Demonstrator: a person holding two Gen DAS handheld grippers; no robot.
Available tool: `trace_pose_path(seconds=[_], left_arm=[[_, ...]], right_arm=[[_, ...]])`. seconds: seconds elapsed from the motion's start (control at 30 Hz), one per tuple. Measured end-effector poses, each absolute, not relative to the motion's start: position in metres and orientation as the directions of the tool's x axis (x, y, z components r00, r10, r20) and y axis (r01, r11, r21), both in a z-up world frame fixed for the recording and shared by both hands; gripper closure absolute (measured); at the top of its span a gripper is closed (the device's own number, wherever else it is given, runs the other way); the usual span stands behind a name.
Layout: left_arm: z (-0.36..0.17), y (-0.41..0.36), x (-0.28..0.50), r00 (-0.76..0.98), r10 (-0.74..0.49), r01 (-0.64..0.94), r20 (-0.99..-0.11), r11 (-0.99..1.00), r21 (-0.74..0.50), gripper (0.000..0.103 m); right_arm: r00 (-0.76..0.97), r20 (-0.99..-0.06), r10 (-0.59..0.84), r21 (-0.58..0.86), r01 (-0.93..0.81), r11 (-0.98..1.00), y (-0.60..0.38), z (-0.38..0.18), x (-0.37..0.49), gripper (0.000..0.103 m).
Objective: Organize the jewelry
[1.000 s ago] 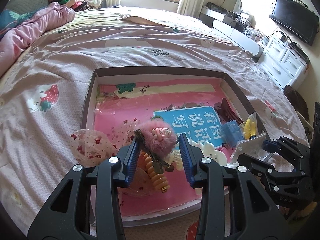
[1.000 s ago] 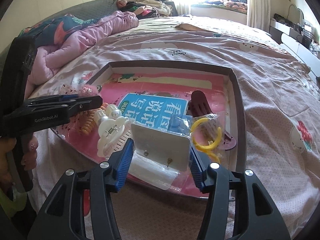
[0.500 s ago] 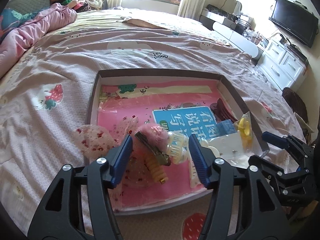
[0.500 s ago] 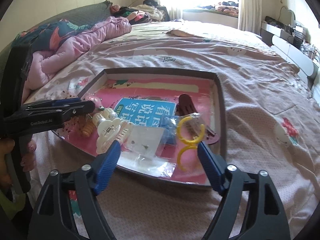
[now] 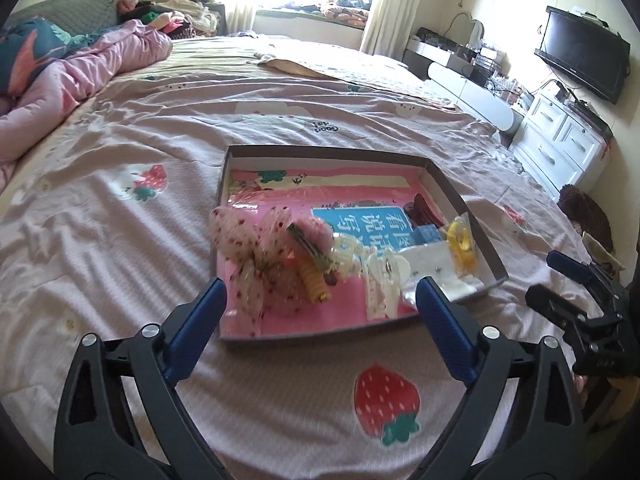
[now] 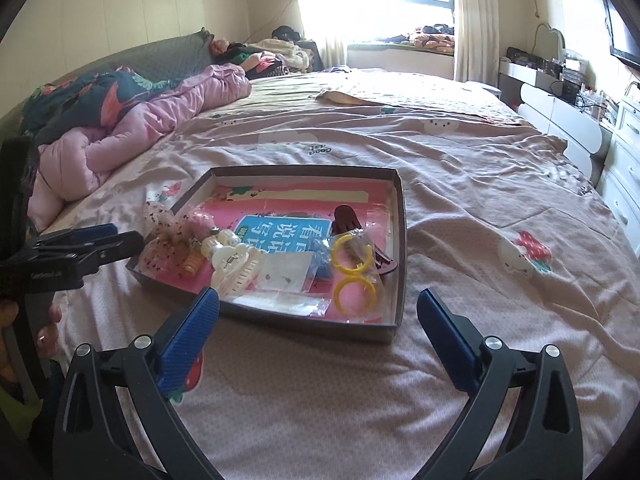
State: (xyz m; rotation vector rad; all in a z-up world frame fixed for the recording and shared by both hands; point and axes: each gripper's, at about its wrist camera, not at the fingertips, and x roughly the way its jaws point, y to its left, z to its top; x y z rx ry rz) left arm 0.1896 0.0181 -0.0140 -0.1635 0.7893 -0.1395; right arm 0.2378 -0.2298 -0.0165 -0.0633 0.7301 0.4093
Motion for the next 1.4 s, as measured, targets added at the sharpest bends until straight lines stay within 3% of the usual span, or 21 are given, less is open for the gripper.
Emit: trace_pose_path(seconds=[0.1,1.4], left_arm=[[-0.013,0.017,0.177,0.702,-0.173,0.059,-0.691,0.981,-0.186,0.011],[-0.013,0.003,0.098,0.726,-0.147,0.042,-0.672,0.985,-0.17,0.011]], right_arm=[[0.674,-0.653,0.346,0.09,-0.385,0.919,-0.23,-0.015,0.227,0.007],[0.68,-0.625,0.382,0.128,-0.394,0.91,-0.236,-0.011,0.153,0.007]])
